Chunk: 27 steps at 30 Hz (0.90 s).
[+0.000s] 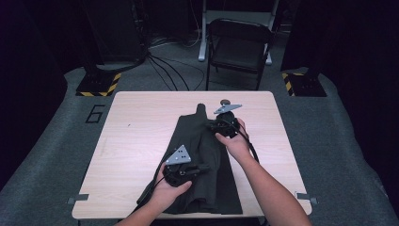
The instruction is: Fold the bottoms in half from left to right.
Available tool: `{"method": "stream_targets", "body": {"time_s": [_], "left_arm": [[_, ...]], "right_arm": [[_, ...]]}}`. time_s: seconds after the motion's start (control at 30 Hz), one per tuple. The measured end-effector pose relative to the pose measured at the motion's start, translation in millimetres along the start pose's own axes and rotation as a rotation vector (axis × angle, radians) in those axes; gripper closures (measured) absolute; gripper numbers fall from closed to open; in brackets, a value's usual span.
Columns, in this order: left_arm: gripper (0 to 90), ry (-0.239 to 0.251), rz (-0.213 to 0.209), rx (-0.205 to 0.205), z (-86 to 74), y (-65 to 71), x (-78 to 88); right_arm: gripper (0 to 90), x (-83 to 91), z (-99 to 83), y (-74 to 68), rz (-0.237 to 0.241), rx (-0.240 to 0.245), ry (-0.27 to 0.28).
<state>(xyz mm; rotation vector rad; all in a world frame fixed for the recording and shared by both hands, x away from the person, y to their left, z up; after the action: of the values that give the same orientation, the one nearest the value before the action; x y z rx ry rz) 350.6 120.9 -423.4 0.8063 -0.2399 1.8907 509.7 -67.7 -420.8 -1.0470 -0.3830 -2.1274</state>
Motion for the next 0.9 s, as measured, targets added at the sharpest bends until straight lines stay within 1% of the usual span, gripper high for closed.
{"method": "stream_targets", "body": {"time_s": [0.03,0.07,0.1,0.13,0.17,0.2,0.23,0.27,0.3,0.33,0.37,0.4,0.43,0.47,0.5,0.53,0.57,0.6,0.63,0.67,0.7,0.77,0.8,0.83,0.87,0.9], "left_arm": [[87.3,0.010,-0.003,0.008,3.1,0.8,0.7],[87.3,0.004,-0.022,0.020,8.1,1.6,-4.7],[87.3,-0.012,-0.028,0.018,8.6,2.4,-11.7],[87.3,-0.012,-0.028,0.018,8.6,2.4,-11.7],[87.2,-0.063,-0.016,-0.010,6.3,5.9,-31.5],[87.2,-0.063,-0.016,-0.010,6.3,5.9,-31.5],[87.2,-0.090,-0.018,-0.006,1.7,7.5,-50.9],[87.2,-0.090,-0.018,-0.006,1.7,7.5,-50.9],[87.2,-0.098,-0.026,-0.003,-0.8,7.0,-59.2],[87.2,-0.116,-0.060,0.034,-6.1,5.1,-75.0],[87.2,-0.133,-0.064,0.026,-8.4,4.0,-81.5],[87.1,-0.133,-0.064,0.026,-8.4,4.0,-81.5],[87.1,-0.160,-0.066,0.017,-13.0,4.5,-92.7],[87.0,-0.160,-0.066,0.017,-13.0,4.5,-92.7],[87.0,-0.180,-0.062,0.004,-14.9,4.6,-97.0],[86.8,-0.205,-0.060,-0.002,-19.4,6.1,-103.4],[86.6,-0.205,-0.060,-0.002,-19.4,6.1,-103.4],[86.4,-0.219,-0.055,-0.002,-21.8,6.8,-105.5],[86.4,-0.229,-0.054,-0.003,-24.2,6.8,-106.8],[86.1,-0.235,-0.049,-0.001,-26.5,6.5,-106.8],[85.9,-0.238,-0.051,0.004,-28.6,6.1,-106.7],[85.0,-0.248,-0.062,0.013,-32.9,3.5,-105.6],[83.8,-0.244,-0.067,0.019,-33.6,2.9,-105.9],[81.2,-0.244,-0.067,0.019,-33.6,2.9,-105.9],[81.2,-0.244,-0.076,0.023,-33.8,2.7,-105.7],[77.0,-0.238,-0.086,0.023,-34.0,3.6,-105.6]], "right_arm": [[78.0,0.0,0.0,0.0,0.000,0.000,0.000],[78.0,5.4,0.5,2.9,-0.009,-0.003,0.010],[77.9,6.1,-0.2,5.7,-0.014,-0.005,0.006],[77.9,6.1,-0.2,5.7,-0.014,-0.005,0.006],[77.8,2.5,-4.6,12.5,-0.016,-0.027,-0.019],[77.8,2.5,-4.6,12.5,-0.016,-0.027,-0.019],[77.8,-6.4,-12.9,19.8,-0.025,-0.040,-0.045],[77.7,-10.4,-18.2,22.2,-0.028,-0.054,-0.072],[77.7,-10.4,-18.2,22.2,-0.028,-0.054,-0.072],[77.6,-19.9,-29.5,26.6,-0.048,-0.070,-0.106],[77.6,-24.4,-35.2,29.3,-0.058,-0.074,-0.118],[77.5,-28.0,-41.1,31.3,-0.061,-0.089,-0.129],[77.5,-31.4,-46.6,33.6,-0.064,-0.101,-0.134],[77.5,-31.4,-46.6,33.6,-0.064,-0.101,-0.134],[77.2,-33.9,-52.0,34.9,-0.066,-0.118,-0.137],[75.4,-38.0,-62.0,38.0,-0.067,-0.148,-0.152],[73.3,-39.9,-66.5,38.7,-0.071,-0.167,-0.158],[71.3,-41.8,-70.4,40.7,-0.079,-0.173,-0.161],[71.3,-41.8,-70.4,40.7,-0.079,-0.173,-0.161],[68.9,-44.1,-76.2,43.5,-0.074,-0.217,-0.161],[67.5,-44.0,-78.2,46.3,-0.059,-0.224,-0.161],[61.6,-42.7,-78.6,48.7,-0.039,-0.261,-0.156],[59.7,-41.6,-77.8,49.9,-0.034,-0.261,-0.143],[59.7,-41.6,-77.8,49.9,-0.034,-0.261,-0.143],[59.0,-40.5,-76.9,51.1,-0.033,-0.253,-0.122],[58.3,-38.7,-75.4,51.7,-0.039,-0.254,-0.114]]}}
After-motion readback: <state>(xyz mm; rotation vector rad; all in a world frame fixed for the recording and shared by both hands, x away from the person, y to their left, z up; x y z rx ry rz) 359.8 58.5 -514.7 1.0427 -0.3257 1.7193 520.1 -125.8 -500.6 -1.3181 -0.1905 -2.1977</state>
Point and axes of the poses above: each handheld gripper's, and its own axes: x roughly backward along the jaws, z roughly out of its top, y roughly to its right, the point moved 1 cm from there along -x, roughly forward along the jaws, and after that the axes turned 14 degrees about -y, right-handed, at the moved point
